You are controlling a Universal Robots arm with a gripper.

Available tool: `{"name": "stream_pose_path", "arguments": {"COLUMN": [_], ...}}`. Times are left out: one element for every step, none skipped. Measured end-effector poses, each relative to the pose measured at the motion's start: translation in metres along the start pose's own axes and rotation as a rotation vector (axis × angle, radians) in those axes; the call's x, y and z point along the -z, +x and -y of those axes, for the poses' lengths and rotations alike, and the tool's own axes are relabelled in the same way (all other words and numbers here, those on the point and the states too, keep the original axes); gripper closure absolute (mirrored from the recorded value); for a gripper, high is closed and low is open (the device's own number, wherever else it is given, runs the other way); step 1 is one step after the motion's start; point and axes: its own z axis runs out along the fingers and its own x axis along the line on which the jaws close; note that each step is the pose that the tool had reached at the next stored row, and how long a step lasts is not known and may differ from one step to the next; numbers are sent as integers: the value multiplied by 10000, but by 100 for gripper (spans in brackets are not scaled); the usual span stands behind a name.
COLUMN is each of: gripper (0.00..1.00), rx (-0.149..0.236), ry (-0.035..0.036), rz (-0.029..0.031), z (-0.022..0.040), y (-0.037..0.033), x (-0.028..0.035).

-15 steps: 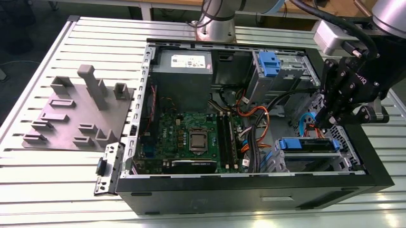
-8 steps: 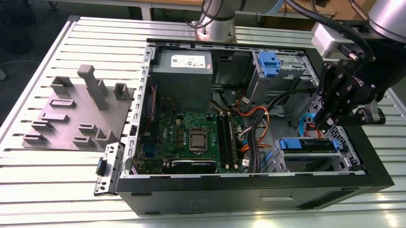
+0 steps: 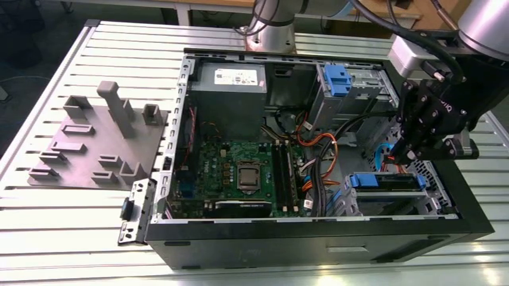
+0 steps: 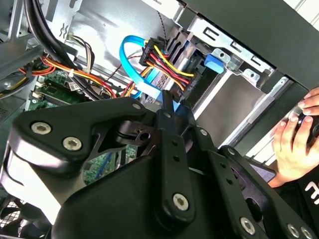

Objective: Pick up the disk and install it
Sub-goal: 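Insert the second disk wire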

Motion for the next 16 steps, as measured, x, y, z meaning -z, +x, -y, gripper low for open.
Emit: {"name": "stream_pose_path", "arguments": {"gripper": [76,76,76,76,76,76,76,78,78,84,84,84,84,84,84,84], "rx": [0,1,0,1,1,0,0,1,0,1,1,0,0,0,1,0], "ry": [-1,-1,-1,-1,-2,-2,-2,-1,-1,-2,-2,-1,-2,-1,-1,-1], "rz": [0,2,4,7,6,6,6,8,8,8,9,8,8,8,9,9], "z": [0,1,1,1,1,1,1,1,1,1,1,1,1,1,1,1], "y": [0,-1,-1,-1,-1,-1,-1,-1,-1,-1,-2,-1,-1,-1,-2,-2], "x": [-4,-8,-12,-16,-18,-19,-20,-21,-22,-22,-22,-22,-22,-22,-22,-22]}}
